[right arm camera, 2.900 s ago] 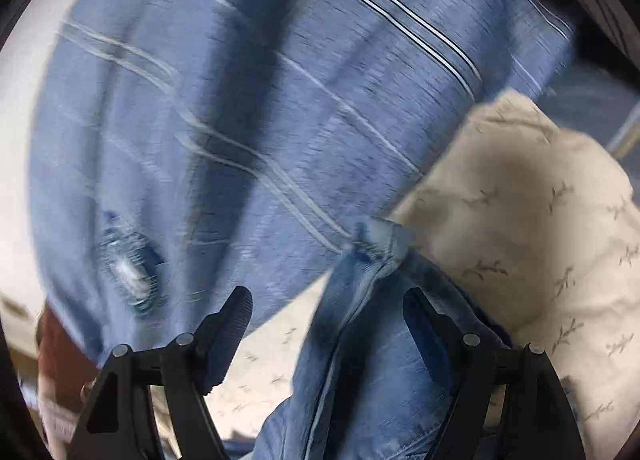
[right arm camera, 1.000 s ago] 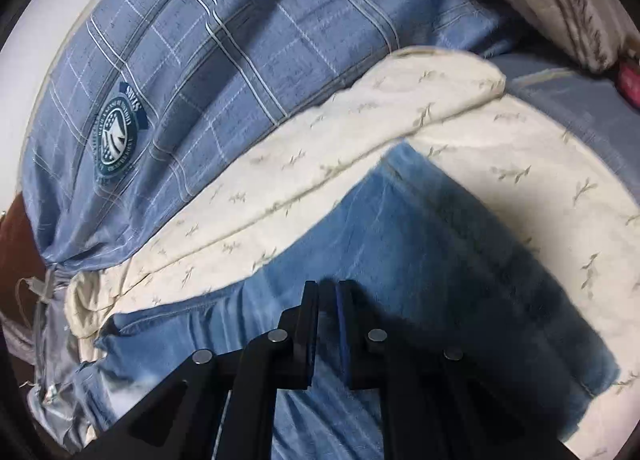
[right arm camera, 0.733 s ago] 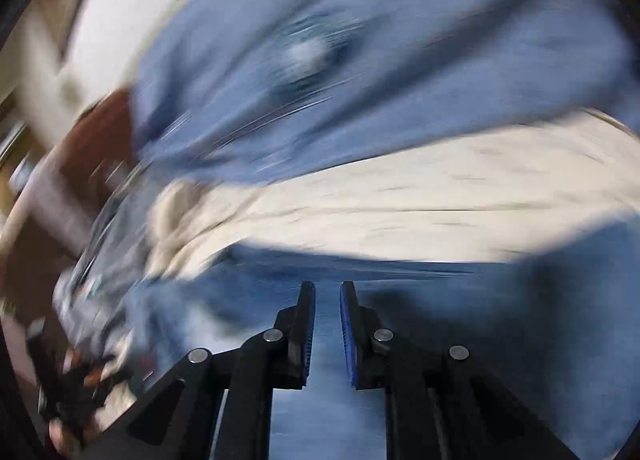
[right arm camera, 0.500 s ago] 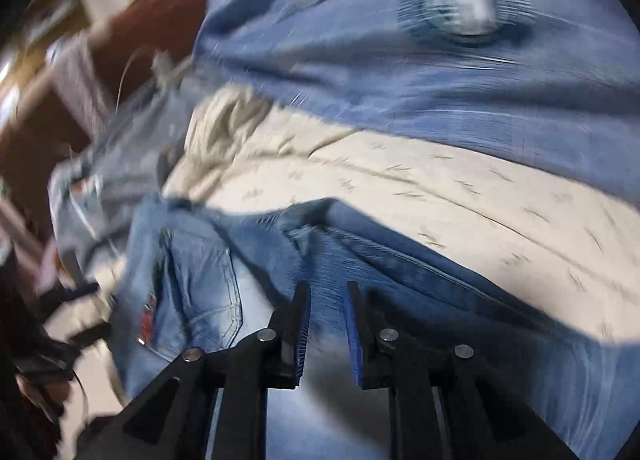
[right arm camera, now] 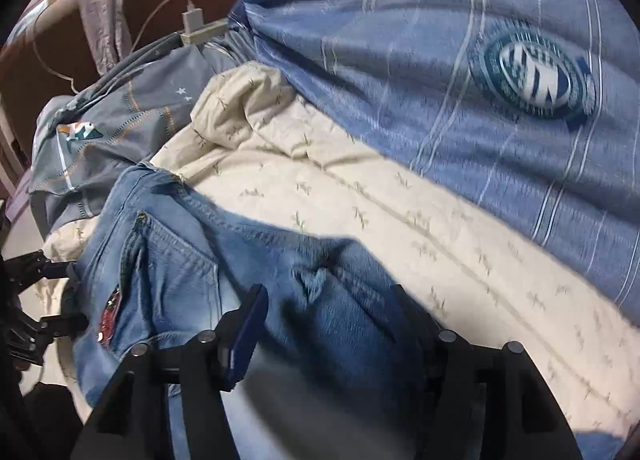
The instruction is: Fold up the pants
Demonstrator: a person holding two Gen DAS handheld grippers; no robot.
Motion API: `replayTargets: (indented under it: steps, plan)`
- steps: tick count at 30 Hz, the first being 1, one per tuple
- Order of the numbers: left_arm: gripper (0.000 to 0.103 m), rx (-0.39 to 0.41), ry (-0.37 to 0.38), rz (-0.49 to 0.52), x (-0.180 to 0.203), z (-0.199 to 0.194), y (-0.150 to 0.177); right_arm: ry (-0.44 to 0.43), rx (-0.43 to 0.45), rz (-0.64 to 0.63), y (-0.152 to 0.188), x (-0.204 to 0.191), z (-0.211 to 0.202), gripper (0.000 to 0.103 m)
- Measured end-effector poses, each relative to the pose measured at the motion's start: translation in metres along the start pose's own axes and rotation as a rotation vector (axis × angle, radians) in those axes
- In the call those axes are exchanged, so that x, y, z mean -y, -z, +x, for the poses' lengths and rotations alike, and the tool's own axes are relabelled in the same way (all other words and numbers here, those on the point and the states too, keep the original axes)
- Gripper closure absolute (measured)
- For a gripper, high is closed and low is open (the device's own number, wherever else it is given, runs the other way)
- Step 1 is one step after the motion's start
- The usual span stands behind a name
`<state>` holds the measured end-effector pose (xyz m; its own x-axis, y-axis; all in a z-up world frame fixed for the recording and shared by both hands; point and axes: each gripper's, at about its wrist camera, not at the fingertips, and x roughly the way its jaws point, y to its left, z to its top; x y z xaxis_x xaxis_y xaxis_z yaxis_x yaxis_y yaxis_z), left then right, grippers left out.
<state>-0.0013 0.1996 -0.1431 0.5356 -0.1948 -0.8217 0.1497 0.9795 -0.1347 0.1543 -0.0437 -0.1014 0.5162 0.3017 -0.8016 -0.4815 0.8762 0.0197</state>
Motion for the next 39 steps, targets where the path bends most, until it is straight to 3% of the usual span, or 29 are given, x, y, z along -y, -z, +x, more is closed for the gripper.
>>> replayTargets:
  steps: [5, 7, 9, 10, 17, 23, 25, 27, 29, 33, 37, 39]
  plan:
    - [0.020, -0.003, -0.001, 0.002, -0.002, 0.001, 0.001, -0.030, -0.032, 0.047, -0.005, 0.000, 0.015, 0.042]
    - [0.020, -0.001, -0.006, 0.008, 0.000, 0.002, 0.001, -0.039, -0.065, 0.032, -0.006, 0.000, 0.029, 0.062]
    - [0.020, 0.004, -0.015, 0.018, 0.001, 0.001, 0.000, -0.057, -0.093, 0.027, -0.005, -0.003, 0.040, 0.071]
    - [0.020, 0.006, -0.018, 0.019, 0.002, 0.002, -0.001, -0.058, -0.104, 0.011, -0.006, -0.006, 0.043, 0.081]
    - [0.020, 0.074, -0.115, 0.032, 0.008, 0.002, -0.019, 0.015, -0.100, 0.046, -0.032, -0.003, 0.062, 0.092]
    - [0.019, 0.017, -0.150, 0.078, 0.012, 0.013, -0.014, 0.013, -0.110, 0.235, -0.030, 0.025, 0.086, 0.092]
    - [0.019, -0.004, -0.179, 0.113, 0.011, 0.015, -0.005, -0.012, -0.099, 0.283, -0.028, 0.029, 0.079, 0.092]
    - [0.019, -0.010, -0.173, 0.111, 0.008, 0.011, -0.001, -0.145, -0.047, 0.434, -0.021, 0.048, 0.055, 0.091]
    - [0.019, -0.008, -0.163, 0.095, 0.005, 0.005, 0.001, -0.189, 0.003, 0.508, -0.014, 0.062, 0.030, 0.091]
    - [0.019, 0.050, -0.169, 0.087, 0.009, -0.017, -0.009, -0.107, 0.062, 0.519, 0.020, 0.081, -0.036, 0.090]
    - [0.019, 0.116, -0.128, 0.133, 0.032, -0.033, -0.027, 0.023, 0.020, 0.565, 0.074, 0.103, -0.071, 0.090]
    - [0.019, 0.110, -0.147, 0.176, 0.047, -0.028, -0.030, 0.094, 0.010, 0.622, 0.114, 0.119, -0.090, 0.090]
